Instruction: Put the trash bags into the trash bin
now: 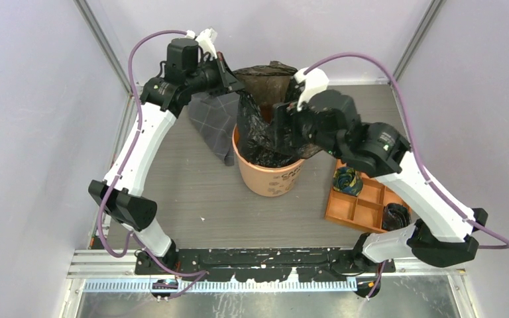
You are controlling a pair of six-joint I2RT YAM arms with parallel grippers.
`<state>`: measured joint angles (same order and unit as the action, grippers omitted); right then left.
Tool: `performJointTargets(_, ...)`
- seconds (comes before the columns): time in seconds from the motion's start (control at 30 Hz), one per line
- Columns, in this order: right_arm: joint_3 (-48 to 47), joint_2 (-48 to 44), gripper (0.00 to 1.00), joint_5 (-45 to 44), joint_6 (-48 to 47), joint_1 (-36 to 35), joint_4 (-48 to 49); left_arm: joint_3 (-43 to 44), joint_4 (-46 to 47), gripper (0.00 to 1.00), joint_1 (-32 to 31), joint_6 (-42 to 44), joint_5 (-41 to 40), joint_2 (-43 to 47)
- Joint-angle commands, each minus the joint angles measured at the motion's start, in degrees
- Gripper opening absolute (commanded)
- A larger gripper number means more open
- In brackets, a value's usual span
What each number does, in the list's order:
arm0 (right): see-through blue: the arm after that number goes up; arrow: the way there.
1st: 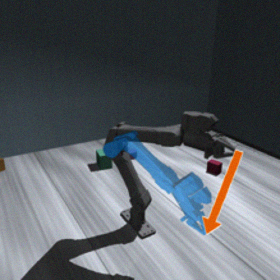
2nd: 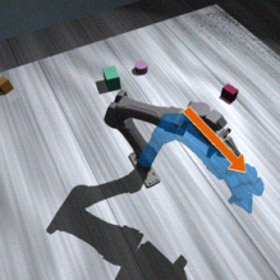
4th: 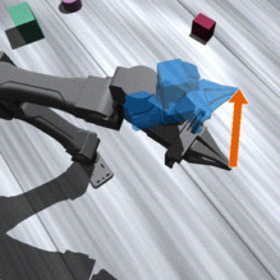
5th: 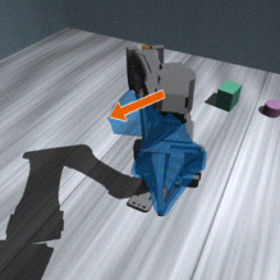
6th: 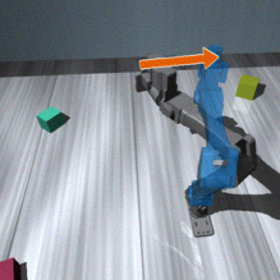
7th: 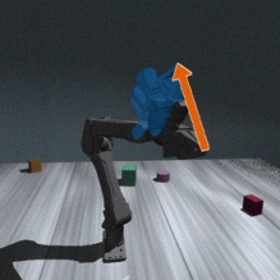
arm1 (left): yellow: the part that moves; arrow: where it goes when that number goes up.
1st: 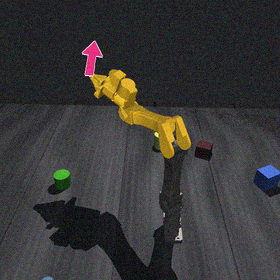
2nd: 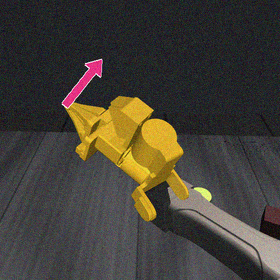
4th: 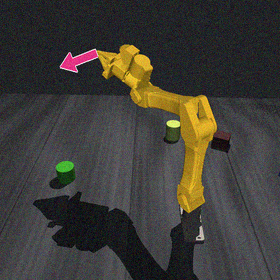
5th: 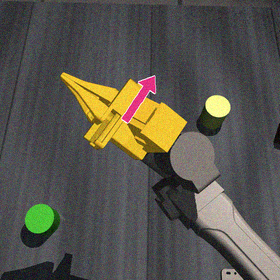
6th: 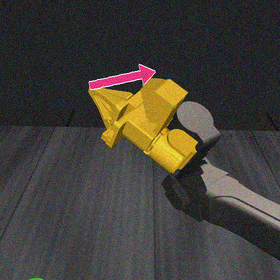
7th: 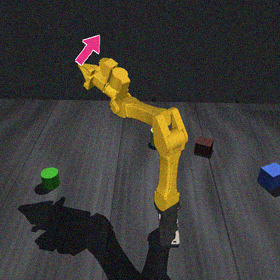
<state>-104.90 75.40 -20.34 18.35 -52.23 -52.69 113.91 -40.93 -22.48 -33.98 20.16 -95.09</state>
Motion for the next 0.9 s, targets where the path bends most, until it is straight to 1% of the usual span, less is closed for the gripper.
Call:
performJointTargets(0.0,2.6,1.1,0.87,-4.1,-2.6,-3.6,1.1,1.2,2.1,0.01,0.0,1.3,1.0,-0.9)
performJointTargets(0.13,4.9,2.6,0.87,-3.9,-2.3,-4.3,2.1,2.1,2.0,0.00,0.0,1.6,1.7,-2.1)
performJointTargets(0.2,5.9,3.2,0.82,-4.0,-2.3,-4.3,3.1,2.3,2.2,0.00,0.0,1.7,1.8,-2.5)
performJointTargets(0.23,5.8,4.1,0.77,-3.7,-2.4,-4.3,3.4,2.4,2.5,0.01,0.0,1.8,1.9,-2.7)
performJointTargets(0.27,5.5,5.1,0.75,-3.4,-2.7,-4.3,3.7,2.7,2.9,0.00,0.1,1.9,1.9,-3.0)
performJointTargets(0.37,2.3,9.5,0.58,-5.7,-3.5,-4.1,2.3,4.4,3.8,0.00,0.1,1.8,2.4,-4.6)
performJointTargets(0.43,0.8,12.3,0.43,-8.8,-3.3,-3.4,0.5,5.4,4.2,0.00,0.1,1.4,2.7,-5.8)
performJointTargets(0.5,1.1,13.1,0.31,-10.2,-2.6,-1.7,0.6,5.7,5.5,0.01,0.1,0.9,2.8,-6.6)
performJointTargets(0.57,2.2,12.6,0.24,-9.4,-1.6,-0.1,1.4,5.8,6.4,0.00,0.2,0.5,2.8,-7.2)
performJointTargets(0.67,2.6,11.1,0.16,-8.2,-1.0,0.0,1.3,6.0,7.1,0.00,0.3,0.5,3.3,-8.1)
performJointTargets(0.87,-0.6,8.1,0.12,-4.3,-0.8,-0.8,-1.8,4.7,7.9,0.01,0.8,0.9,4.5,-7.9)
